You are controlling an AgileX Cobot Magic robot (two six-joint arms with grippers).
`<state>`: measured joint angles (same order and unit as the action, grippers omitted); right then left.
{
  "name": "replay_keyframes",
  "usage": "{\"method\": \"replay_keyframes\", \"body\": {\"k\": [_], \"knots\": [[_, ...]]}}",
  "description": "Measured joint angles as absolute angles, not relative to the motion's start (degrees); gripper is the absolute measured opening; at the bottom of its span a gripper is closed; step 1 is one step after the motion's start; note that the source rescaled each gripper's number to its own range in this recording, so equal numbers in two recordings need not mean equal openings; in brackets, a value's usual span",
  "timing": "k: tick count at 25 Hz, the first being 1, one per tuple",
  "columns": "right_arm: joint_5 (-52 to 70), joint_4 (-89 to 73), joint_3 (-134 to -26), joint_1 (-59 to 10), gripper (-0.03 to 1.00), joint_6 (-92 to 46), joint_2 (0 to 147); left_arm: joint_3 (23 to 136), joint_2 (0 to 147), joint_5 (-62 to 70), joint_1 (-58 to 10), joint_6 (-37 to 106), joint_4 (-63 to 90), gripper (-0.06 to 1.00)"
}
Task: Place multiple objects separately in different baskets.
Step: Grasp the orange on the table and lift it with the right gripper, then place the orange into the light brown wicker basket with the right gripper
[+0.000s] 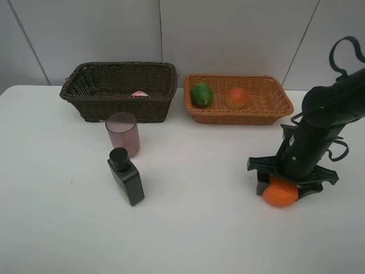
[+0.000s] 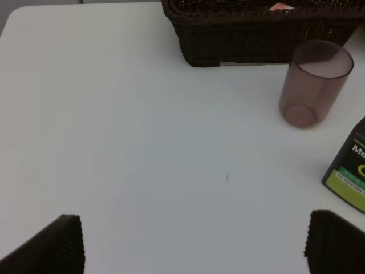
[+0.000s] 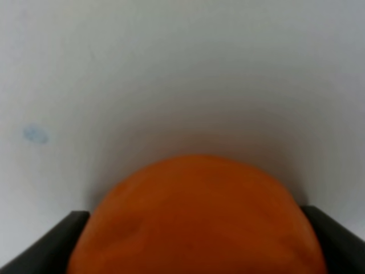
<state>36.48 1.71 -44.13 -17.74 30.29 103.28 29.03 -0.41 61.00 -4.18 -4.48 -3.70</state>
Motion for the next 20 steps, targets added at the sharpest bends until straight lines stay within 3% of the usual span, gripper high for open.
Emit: {"method": "replay_keyframes", "body": {"k": [6, 12, 20], "knots": [[41.58, 3.63, -47.31, -17.74, 0.63, 30.24, 101.83, 29.03, -0.41, 61.00, -4.18, -4.48, -3.70, 1.00], [53.73, 6.01, -59.70, -17.74, 0.63, 24.94, 101.33, 29.03, -0.41, 61.00, -4.18, -4.48, -3.70, 1.00], [58.87, 5.32, -76.47, -17.74, 0.63, 19.61, 104.28, 29.03, -0.41, 61.00, -4.18, -4.48, -3.70, 1.00]]}}
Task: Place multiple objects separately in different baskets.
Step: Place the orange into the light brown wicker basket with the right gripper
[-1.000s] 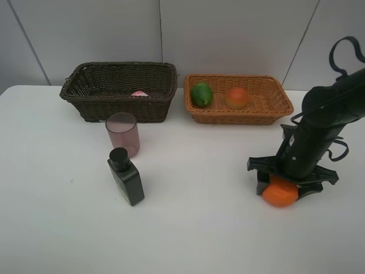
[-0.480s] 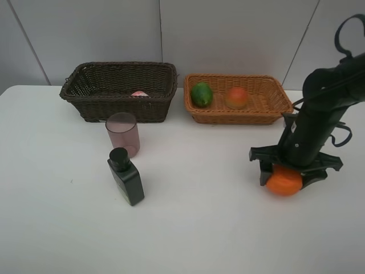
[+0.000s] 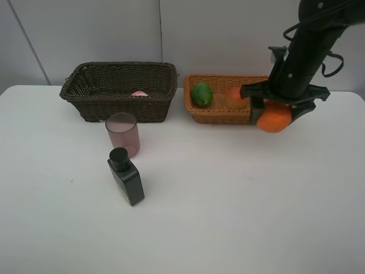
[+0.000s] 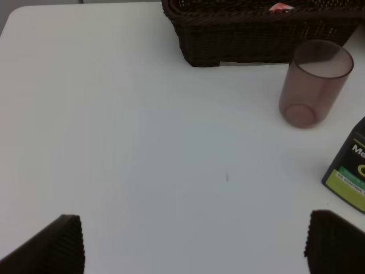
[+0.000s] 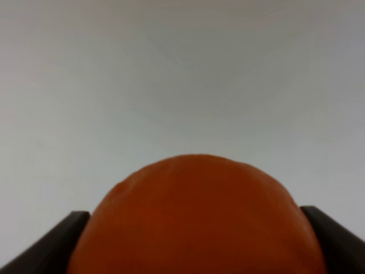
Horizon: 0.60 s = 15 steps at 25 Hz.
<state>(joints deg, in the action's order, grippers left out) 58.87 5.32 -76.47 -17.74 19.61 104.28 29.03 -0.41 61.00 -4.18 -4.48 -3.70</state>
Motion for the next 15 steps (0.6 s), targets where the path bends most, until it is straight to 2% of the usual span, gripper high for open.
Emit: {"method": "replay_keyframes", "body": {"k": [8, 15], "knots": [[56.60, 6.94, -91.50, -17.35, 0.63, 18.43, 112.98, 29.03, -0.41, 61.00, -4.18, -4.48, -3.70, 1.00], [43.92, 12.54, -94.33, -13.73, 0.63, 18.38, 118.15, 29.03, -0.41, 61.00, -4.18, -4.48, -3.70, 1.00]]}}
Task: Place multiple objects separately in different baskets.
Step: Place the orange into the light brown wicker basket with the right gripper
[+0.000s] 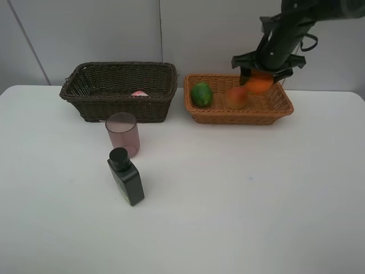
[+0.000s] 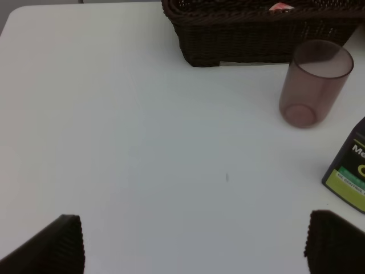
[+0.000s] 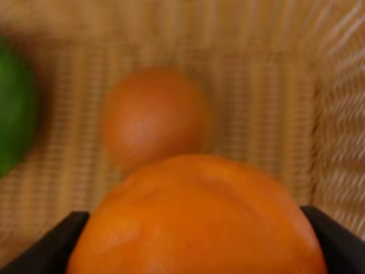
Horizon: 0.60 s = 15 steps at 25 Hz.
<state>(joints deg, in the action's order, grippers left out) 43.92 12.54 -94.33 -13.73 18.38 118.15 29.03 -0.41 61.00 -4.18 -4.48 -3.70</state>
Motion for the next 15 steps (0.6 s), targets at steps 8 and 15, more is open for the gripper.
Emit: {"method": "replay_keyframes", "body": {"k": [8, 15], "knots": [[37.63, 14.18, -94.33, -11.85, 0.63, 18.55, 122.98, 29.03, -0.41, 61.00, -4.18, -4.48, -3.70, 1.00], [37.46, 14.18, -94.33, -11.85, 0.63, 18.55, 124.48, 29.03, -0.41, 61.00, -4.18, -4.48, -3.70, 1.00]]}}
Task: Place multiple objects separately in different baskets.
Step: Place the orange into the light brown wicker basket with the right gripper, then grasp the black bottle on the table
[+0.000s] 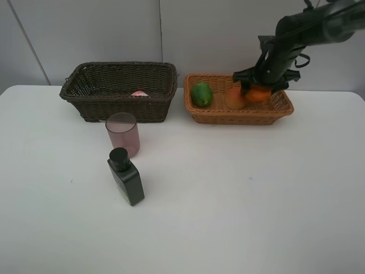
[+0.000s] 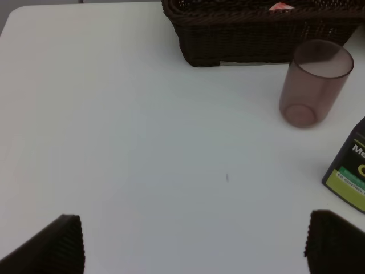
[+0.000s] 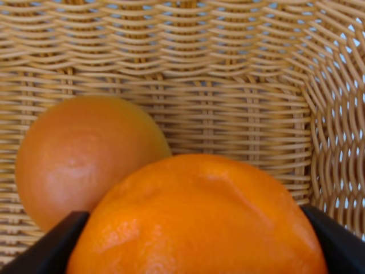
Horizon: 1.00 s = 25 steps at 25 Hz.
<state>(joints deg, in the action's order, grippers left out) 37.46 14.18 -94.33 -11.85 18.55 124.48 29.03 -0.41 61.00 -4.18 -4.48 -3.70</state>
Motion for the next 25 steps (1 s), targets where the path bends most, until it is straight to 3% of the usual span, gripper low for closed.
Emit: {"method": "replay_keyframes", "body": {"k": [2, 5, 7, 19, 25], "knots": [[37.40, 14.18, -94.33, -11.85, 0.68, 18.55, 124.48, 29.03, -0.41, 61.00, -4.18, -4.48, -3.70, 1.00], [37.51, 14.31, -94.35, -11.85, 0.90, 18.55, 124.41, 29.03, -0.41, 61.00, -4.18, -4.48, -3.70, 1.00], [38.11, 13.96, -94.39, -11.83, 0.96, 18.55, 124.19, 29.03, -0.41, 61.00, -4.18, -4.48, -3.70, 1.00], [55.94, 10.03, -93.52, -14.00, 0.99, 18.12, 111.01, 28.96, -0.41, 61.00, -4.18, -4.48, -3.70, 1.00], [58.79, 9.37, -80.24, -11.31, 0.99, 15.54, 96.83, 28.96, -0.41, 61.00, -4.18, -4.48, -3.70, 1.00]]}}
